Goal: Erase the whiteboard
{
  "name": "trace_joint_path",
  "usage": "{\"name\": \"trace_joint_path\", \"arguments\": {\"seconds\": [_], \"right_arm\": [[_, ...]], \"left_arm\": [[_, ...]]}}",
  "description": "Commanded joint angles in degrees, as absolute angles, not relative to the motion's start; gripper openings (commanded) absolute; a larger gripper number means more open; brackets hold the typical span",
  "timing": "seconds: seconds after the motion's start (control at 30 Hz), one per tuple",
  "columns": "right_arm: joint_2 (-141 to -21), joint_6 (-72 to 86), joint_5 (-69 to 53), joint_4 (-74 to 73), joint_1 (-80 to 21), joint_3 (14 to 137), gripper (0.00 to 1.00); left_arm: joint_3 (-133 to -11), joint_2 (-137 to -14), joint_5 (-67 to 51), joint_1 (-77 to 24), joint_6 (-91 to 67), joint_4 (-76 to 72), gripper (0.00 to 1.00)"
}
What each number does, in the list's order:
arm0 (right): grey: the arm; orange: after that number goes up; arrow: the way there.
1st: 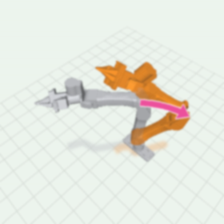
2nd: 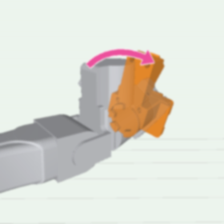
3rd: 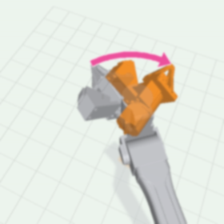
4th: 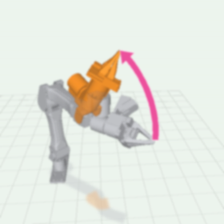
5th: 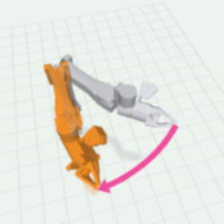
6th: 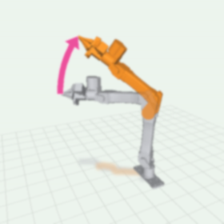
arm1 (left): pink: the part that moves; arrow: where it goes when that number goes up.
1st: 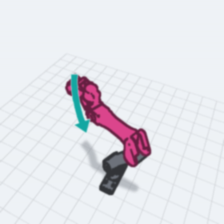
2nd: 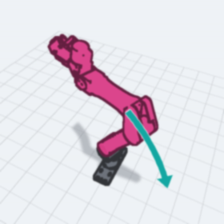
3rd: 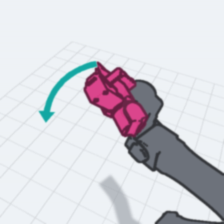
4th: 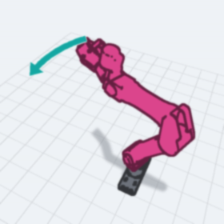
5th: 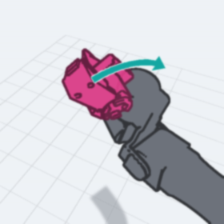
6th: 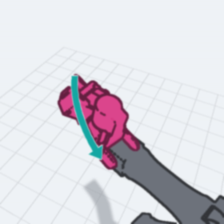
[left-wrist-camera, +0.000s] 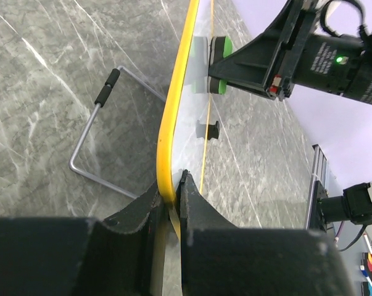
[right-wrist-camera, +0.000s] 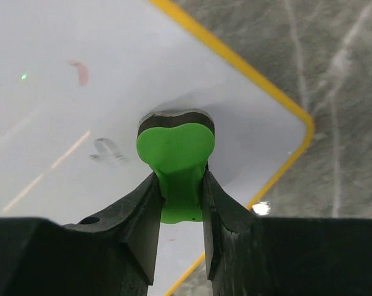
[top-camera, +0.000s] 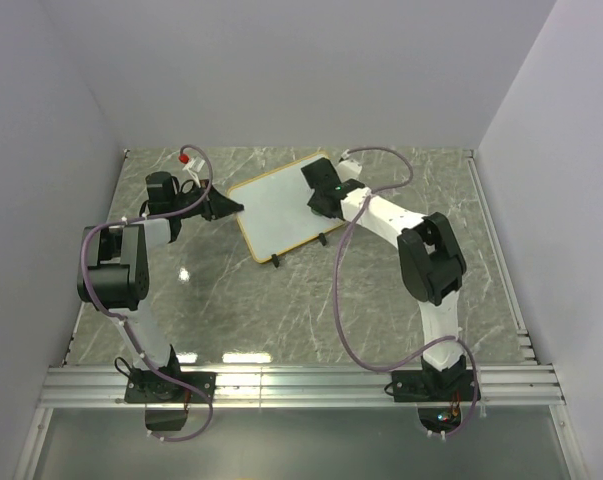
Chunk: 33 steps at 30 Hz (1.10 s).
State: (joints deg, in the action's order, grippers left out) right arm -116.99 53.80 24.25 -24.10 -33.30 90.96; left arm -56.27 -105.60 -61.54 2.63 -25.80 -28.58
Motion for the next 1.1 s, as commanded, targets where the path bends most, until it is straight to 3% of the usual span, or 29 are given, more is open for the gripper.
{"name": "trace_joint_path", "arguments": {"seconds": [0.0,0.4,0.83,1.07], "right_arm": [[-120.85,56.59,22.06,-19.25,-36.73,96.67,0.00],[-130.78,52.65,20.65,-23.11,-36.04,117.25,0.00],[-118.40,57.04,21.53,-16.70,-31.21,87.39,0.00],[-116.45,58.97,20.65,-14.67,-29.79,82.35,0.00]], "left_arm": [[-56.34,-105.29,-61.08,0.79,-18.02,-24.79,0.00],[-56.87,-105.56,-60.56,0.79,-15.73,-21.89,0.00],[-57.75,-106.08,-60.12,0.79,-14.33,-19.95,0.00],[-58.01,-106.44,-60.21,0.79,-14.33,-19.69,0.00]]}}
